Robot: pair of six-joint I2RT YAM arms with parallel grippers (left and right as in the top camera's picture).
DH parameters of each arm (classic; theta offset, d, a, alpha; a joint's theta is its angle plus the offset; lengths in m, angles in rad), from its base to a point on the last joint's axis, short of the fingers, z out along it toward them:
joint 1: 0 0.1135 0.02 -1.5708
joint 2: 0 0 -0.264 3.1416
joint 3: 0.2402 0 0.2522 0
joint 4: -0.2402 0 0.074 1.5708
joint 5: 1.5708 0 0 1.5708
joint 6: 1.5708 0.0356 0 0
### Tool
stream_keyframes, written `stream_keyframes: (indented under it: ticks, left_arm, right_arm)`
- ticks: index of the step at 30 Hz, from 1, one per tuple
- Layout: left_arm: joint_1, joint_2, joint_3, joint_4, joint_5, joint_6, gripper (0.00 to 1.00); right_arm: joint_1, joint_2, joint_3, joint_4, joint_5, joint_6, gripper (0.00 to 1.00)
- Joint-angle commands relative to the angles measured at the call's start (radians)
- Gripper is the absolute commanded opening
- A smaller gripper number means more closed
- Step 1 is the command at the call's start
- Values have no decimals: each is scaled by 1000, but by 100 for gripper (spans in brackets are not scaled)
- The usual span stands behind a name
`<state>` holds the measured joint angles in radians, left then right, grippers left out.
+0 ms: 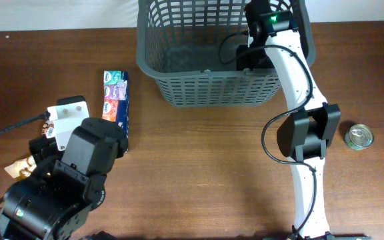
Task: Pack container
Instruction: 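Lower the Knorr jar into the basket and open the right gripper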
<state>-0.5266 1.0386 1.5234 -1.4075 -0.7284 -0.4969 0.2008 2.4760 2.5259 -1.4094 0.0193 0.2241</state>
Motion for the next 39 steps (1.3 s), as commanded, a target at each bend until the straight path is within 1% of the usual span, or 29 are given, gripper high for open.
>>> stream_keyframes:
  ticks: [1, 7, 9, 12, 14, 17, 22, 28, 30, 32, 36, 39]
  left_arm:
    - [6, 1, 11, -5, 11, 5, 100]
    - [6, 1, 11, -8, 11, 5, 100]
    - [6, 1, 11, -8, 11, 5, 100]
    - [6, 1, 11, -8, 11, 5, 100]
    - [6, 1, 11, -8, 11, 5, 100]
    - [6, 1, 11, -8, 11, 5, 100]
    - [6, 1, 11, -8, 11, 5, 100]
    - [6, 1, 11, -8, 11, 5, 100]
    - [6, 1, 11, -8, 11, 5, 100]
    - [6, 1, 11, -8, 11, 5, 100]
    - [6, 1, 11, -8, 11, 5, 100]
    - [6, 1, 11, -8, 11, 5, 100]
  right_arm:
    - [6, 3, -3, 3, 19, -7, 31]
    - [6, 3, -3, 3, 19, -7, 34]
    - [6, 3, -3, 3, 19, -7, 39]
    - [6, 3, -3, 3, 19, -7, 43]
    - [6, 3, -3, 3, 19, -7, 47]
    - [6, 3, -3, 3, 19, -7, 49]
    - [6, 3, -3, 3, 19, -7, 59]
    - [6, 3, -3, 3, 19, -7, 84]
    - [6, 3, -3, 3, 19, -7, 85]
    - [6, 3, -3, 3, 19, -7, 90]
    - [6, 3, -3, 3, 19, -7, 92]
    - [6, 3, -3, 3, 15, -7, 96]
